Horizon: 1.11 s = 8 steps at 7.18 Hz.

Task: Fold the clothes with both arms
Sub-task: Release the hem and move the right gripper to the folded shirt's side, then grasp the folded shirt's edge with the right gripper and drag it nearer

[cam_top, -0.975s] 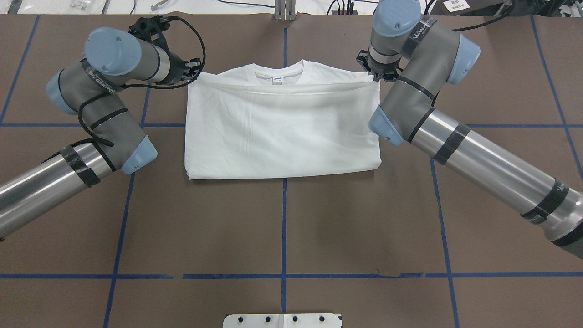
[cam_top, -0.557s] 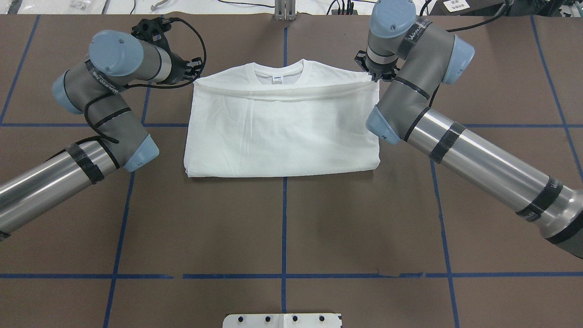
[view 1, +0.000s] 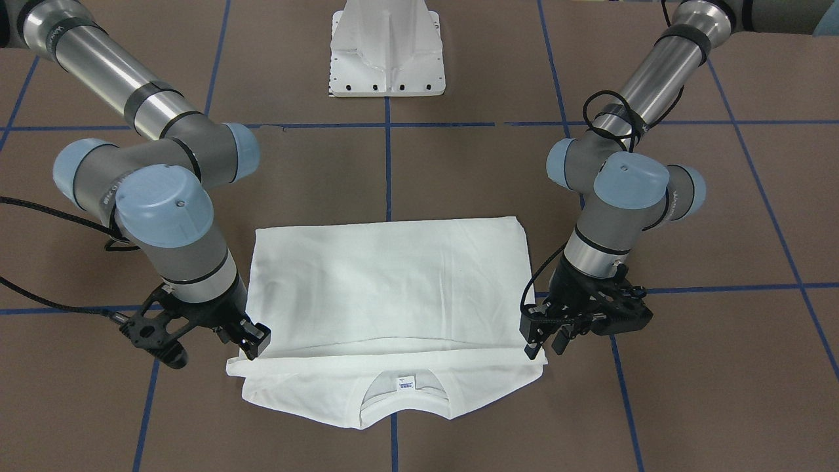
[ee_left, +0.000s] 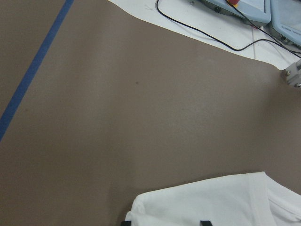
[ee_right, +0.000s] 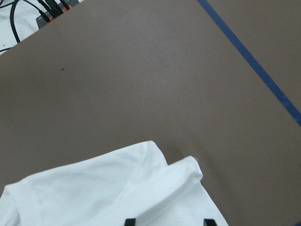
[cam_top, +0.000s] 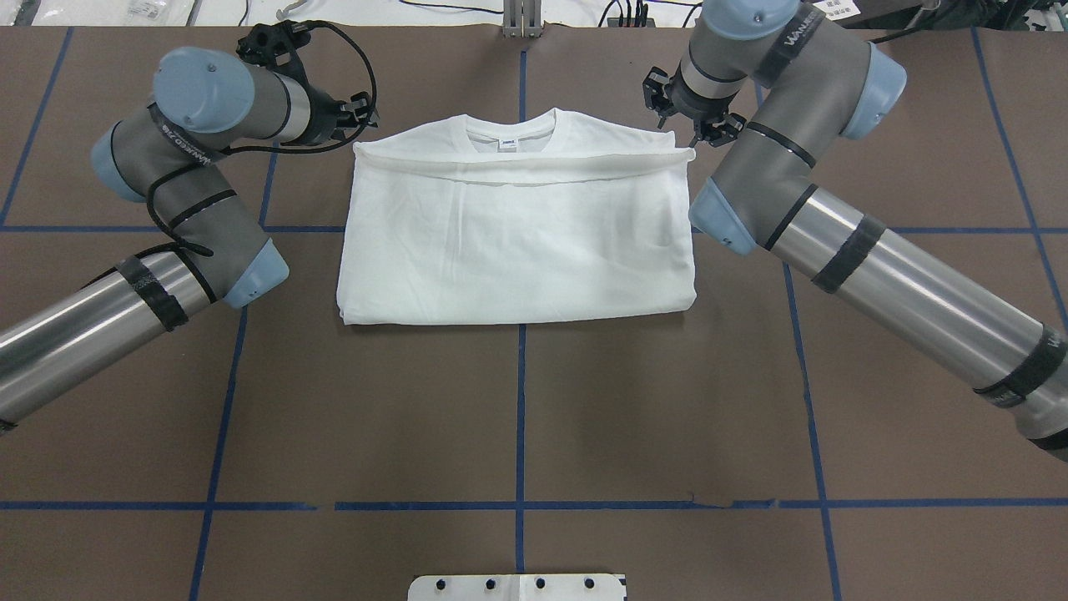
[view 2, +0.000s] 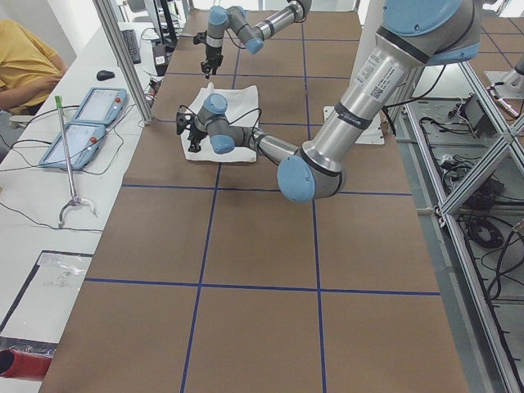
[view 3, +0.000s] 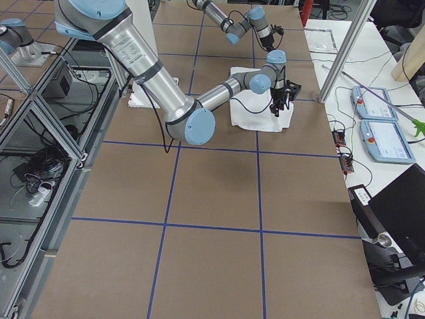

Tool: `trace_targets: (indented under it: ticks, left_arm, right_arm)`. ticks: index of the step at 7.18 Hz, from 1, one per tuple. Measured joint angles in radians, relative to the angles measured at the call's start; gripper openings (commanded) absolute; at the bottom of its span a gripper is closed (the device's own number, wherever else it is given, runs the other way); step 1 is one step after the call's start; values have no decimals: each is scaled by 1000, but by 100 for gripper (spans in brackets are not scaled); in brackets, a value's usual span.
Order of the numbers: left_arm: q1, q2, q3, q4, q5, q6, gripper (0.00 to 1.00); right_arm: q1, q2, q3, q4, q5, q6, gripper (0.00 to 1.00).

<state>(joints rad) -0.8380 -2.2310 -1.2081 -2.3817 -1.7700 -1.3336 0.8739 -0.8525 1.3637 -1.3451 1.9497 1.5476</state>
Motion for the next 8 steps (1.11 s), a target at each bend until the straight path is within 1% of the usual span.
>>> trace_targets:
  ticks: [1, 2, 3, 4, 5, 6, 7, 8]
  left_arm:
    - [-4, 3, -4, -8, -3, 0, 60]
    - [-7, 8, -8, -21, -5, 0, 61]
    - [-8, 13, -10, -33, -5, 0, 61]
    - [-8, 16, -10, -39, -5, 0, 61]
    - [-7, 18, -10, -41, -5, 1, 61]
    - [-7, 20, -11, -41, -4, 1, 61]
    - [-7, 20, -10, -41, -4, 2, 61]
    - [-7, 20, -10, -39, -3, 2, 61]
  right_arm:
    - [-15, -80, 112, 2, 31, 70, 72]
    - [-50, -171, 222, 5, 40, 151, 75]
    - [-87, -259, 316, 8, 40, 228, 75]
    - [-124, -322, 378, 13, 28, 301, 76]
    - [-167, -355, 400, 32, -9, 353, 76]
    - [-209, -368, 397, 73, -67, 398, 77]
    - [-231, -373, 391, 104, -98, 427, 77]
    - [-245, -374, 384, 117, -111, 446, 74]
